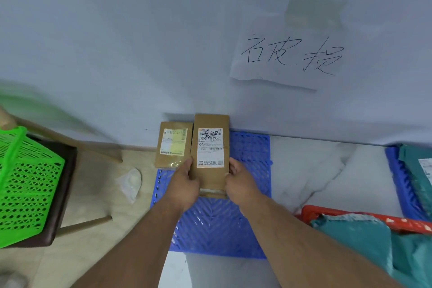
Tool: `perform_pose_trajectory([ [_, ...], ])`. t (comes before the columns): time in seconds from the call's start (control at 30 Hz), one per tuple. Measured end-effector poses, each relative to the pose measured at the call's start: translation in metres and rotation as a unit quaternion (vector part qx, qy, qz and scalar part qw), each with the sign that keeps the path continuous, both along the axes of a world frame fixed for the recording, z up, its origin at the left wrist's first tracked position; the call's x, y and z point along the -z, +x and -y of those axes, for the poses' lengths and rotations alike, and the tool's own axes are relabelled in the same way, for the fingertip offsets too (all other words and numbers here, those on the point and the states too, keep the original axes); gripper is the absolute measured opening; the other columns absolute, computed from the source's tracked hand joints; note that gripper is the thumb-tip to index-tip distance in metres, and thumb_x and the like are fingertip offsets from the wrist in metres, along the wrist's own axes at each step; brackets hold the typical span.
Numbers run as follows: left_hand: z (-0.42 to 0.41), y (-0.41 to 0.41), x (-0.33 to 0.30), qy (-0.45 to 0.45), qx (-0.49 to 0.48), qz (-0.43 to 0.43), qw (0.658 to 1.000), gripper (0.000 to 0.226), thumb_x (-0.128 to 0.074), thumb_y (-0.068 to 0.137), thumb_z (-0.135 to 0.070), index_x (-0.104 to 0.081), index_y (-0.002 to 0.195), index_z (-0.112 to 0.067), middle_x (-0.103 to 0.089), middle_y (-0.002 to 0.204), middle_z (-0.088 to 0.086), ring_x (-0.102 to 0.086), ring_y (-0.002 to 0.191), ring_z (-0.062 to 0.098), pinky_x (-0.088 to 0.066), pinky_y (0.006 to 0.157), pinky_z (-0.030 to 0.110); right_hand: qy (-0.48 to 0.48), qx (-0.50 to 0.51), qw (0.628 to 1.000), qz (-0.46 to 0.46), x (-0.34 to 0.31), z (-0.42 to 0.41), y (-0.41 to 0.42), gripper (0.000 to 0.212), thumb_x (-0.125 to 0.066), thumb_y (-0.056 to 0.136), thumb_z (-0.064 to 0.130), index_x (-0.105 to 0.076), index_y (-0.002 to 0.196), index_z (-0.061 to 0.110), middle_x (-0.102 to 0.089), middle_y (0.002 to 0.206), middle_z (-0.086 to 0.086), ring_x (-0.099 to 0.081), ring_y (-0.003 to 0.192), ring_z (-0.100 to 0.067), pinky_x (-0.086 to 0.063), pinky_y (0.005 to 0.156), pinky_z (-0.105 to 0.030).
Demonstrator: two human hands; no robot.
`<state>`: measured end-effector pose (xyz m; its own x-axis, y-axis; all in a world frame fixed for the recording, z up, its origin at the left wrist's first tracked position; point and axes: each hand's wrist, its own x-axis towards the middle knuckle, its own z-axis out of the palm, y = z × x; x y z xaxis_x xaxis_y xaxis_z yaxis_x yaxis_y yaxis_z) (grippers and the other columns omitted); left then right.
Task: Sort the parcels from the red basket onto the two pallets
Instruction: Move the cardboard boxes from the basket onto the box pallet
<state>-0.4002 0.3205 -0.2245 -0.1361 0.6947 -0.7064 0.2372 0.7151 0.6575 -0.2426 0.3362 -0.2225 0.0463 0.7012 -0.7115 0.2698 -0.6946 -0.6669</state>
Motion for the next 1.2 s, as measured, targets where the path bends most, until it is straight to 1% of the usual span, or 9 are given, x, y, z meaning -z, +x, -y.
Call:
perform_pose_trajectory([
  [0.23, -0.001, -0.002, 0.008, -0.026, 0.001, 0.000, 1.000, 0.079, -0.047, 0.099, 0.001, -0.020, 0.166, -0.032, -0.049, 0.137, -0.011, -0.060, 0.065, 0.008, -0.048, 0.045, 0.015, -0.018, 0.013, 1.000, -0.008, 0.015, -0.001, -0.004, 0.061, -0.040, 0.102, -0.011, -0.052, 0.152, 0.021, -0.070, 0.135, 0.004, -0.070, 0.112, -0.013, -0.062, 0.100, -0.045],
  [0.33, 0.001, 0.001, 0.005, -0.033, 0.015, -0.004, 0.999, 0.078, -0.048, 0.100, -0.002, -0.020, 0.165, -0.033, -0.048, 0.130, -0.013, -0.059, 0.060, 0.007, -0.047, 0.044, 0.015, -0.024, 0.009, 1.000, -0.010, 0.016, 0.001, -0.001, 0.060, -0.040, 0.101, -0.012, -0.057, 0.141, 0.030, -0.070, 0.131, 0.006, -0.067, 0.099, -0.001, -0.063, 0.086, -0.026],
  [0.47, 0.007, 0.004, -0.006, -0.006, 0.023, 0.009, 1.000, 0.073, -0.053, 0.101, -0.004, -0.029, 0.163, -0.036, -0.053, 0.137, -0.014, -0.069, 0.070, -0.003, -0.047, 0.049, 0.007, -0.039, -0.001, 0.999, -0.002, -0.007, 0.006, 0.007, 0.063, -0.042, 0.108, -0.004, -0.033, 0.165, 0.018, -0.042, 0.168, 0.001, -0.047, 0.148, -0.014, -0.044, 0.116, -0.025],
  [0.57, 0.015, 0.008, -0.026, 0.017, 0.037, 0.030, 0.999, 0.064, -0.055, 0.102, -0.006, -0.042, 0.155, -0.038, -0.062, 0.136, -0.018, -0.062, 0.075, -0.025, -0.044, 0.058, -0.001, -0.036, -0.006, 0.999, 0.001, -0.037, 0.015, 0.017, 0.064, -0.043, 0.110, 0.003, -0.022, 0.169, 0.016, -0.028, 0.175, 0.001, -0.031, 0.159, -0.015, -0.029, 0.121, -0.025],
  [0.73, 0.043, 0.038, -0.080, 0.018, 0.034, 0.018, 0.999, 0.069, -0.063, 0.102, -0.023, -0.032, 0.163, -0.031, -0.038, 0.166, 0.001, -0.044, 0.146, 0.016, -0.042, 0.114, 0.036, -0.016, 0.020, 0.999, -0.023, -0.100, 0.057, 0.039, 0.061, -0.047, 0.109, 0.007, -0.027, 0.167, 0.012, -0.034, 0.172, -0.002, -0.037, 0.156, -0.015, -0.030, 0.115, -0.021],
  [0.9, 0.086, 0.093, -0.131, 0.038, 0.032, 0.033, 0.998, 0.064, -0.065, 0.102, -0.026, -0.038, 0.161, -0.026, -0.061, 0.139, -0.005, -0.062, 0.103, 0.005, -0.049, 0.076, 0.022, 0.017, 0.018, 1.000, -0.016, -0.146, 0.125, 0.087, 0.059, -0.054, 0.108, 0.016, -0.035, 0.164, 0.011, -0.040, 0.169, -0.004, -0.043, 0.152, -0.015, -0.036, 0.125, -0.036],
  [1.0, 0.115, 0.130, -0.155, 0.041, 0.027, 0.042, 0.998, 0.064, -0.064, 0.104, -0.024, -0.036, 0.162, -0.020, -0.048, 0.160, 0.004, -0.050, 0.141, 0.018, -0.044, 0.111, 0.034, 0.026, 0.023, 0.999, -0.010, -0.164, 0.164, 0.132, 0.060, -0.055, 0.108, 0.017, -0.035, 0.164, 0.013, -0.041, 0.169, -0.003, -0.043, 0.152, -0.014, -0.037, 0.117, -0.026],
  [1.13, 0.163, 0.180, -0.179, 0.047, 0.042, 0.020, 0.998, 0.064, -0.063, 0.104, -0.023, -0.037, 0.162, -0.020, -0.045, 0.161, 0.009, -0.060, 0.128, 0.019, -0.044, 0.093, 0.026, 0.025, 0.059, 0.998, -0.020, -0.177, 0.217, 0.201, 0.058, -0.055, 0.108, 0.017, -0.037, 0.163, 0.014, -0.045, 0.165, -0.001, -0.046, 0.150, -0.016, -0.037, 0.125, -0.040],
  [1.2, 0.189, 0.204, -0.183, 0.042, 0.039, 0.016, 0.998, 0.065, -0.064, 0.104, -0.020, -0.035, 0.162, -0.015, -0.041, 0.164, 0.011, -0.050, 0.141, 0.022, -0.039, 0.102, 0.028, 0.015, 0.065, 0.998, -0.015, -0.178, 0.243, 0.236, 0.044, -0.055, 0.106, 0.020, -0.054, 0.149, 0.023, -0.058, 0.149, 0.009, -0.057, 0.135, -0.013, -0.048, 0.113, -0.034],
])
